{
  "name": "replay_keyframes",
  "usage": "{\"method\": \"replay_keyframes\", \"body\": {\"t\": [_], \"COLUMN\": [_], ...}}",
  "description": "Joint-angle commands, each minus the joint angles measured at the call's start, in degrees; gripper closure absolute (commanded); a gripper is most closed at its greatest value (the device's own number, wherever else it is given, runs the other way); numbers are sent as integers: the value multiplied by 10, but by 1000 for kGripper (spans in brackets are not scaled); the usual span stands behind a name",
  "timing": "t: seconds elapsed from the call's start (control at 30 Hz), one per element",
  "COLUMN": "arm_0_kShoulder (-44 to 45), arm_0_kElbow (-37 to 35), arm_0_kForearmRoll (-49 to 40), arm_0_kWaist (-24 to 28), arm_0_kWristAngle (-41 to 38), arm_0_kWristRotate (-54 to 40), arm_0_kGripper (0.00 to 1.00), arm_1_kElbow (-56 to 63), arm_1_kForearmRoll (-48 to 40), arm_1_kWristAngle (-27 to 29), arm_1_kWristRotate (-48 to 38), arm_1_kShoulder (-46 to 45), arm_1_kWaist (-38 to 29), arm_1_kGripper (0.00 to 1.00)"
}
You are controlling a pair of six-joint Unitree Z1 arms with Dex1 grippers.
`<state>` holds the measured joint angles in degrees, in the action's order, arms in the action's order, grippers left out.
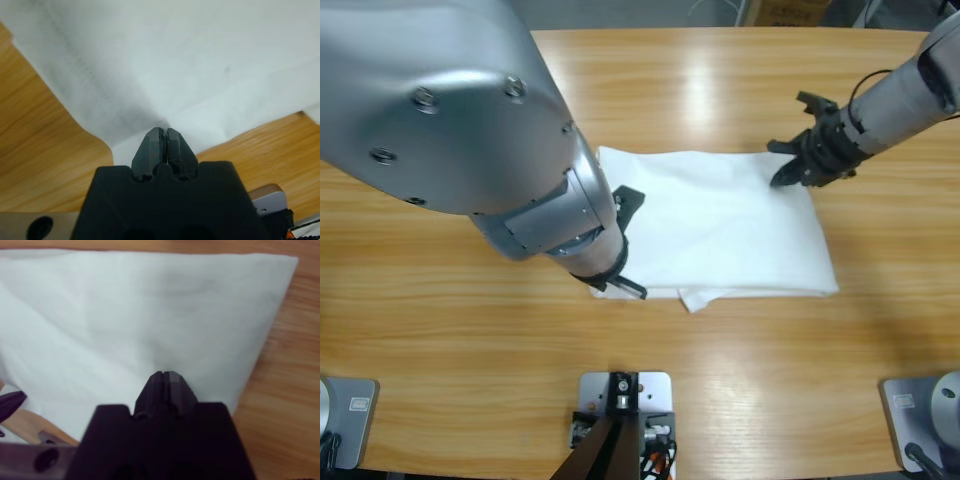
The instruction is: Fold clothes
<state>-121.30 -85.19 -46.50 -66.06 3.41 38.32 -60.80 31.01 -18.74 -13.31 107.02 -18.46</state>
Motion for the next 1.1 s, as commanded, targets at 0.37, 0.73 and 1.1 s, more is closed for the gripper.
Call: {"method": "replay_keyframes", "body": {"t": [0.37, 0.73, 1.1], "arm_0_kShoulder": [-68, 14, -32], "arm_0_kElbow": [34, -3, -131], "arm_0_kForearmRoll": [25, 4, -21], "arm_0_kWaist": [-28, -7, 120], "arm_0_kWristAngle": [-68, -48, -46], "arm_0_kWristRotate": [17, 13, 5], "arm_0_kGripper": [1000, 1000, 1000], "arm_1_kElbow": [-5, 38, 236], "arm_1_kForearmRoll": [-40, 60, -65], "arm_1_kWristAngle": [31, -54, 55], "arm_1_kWristRotate": [46, -20, -212], "arm_1_kShoulder": [118, -215, -207], "arm_1_kWaist": [134, 68, -103], "arm_1_kGripper": [1000, 1000, 1000]}}
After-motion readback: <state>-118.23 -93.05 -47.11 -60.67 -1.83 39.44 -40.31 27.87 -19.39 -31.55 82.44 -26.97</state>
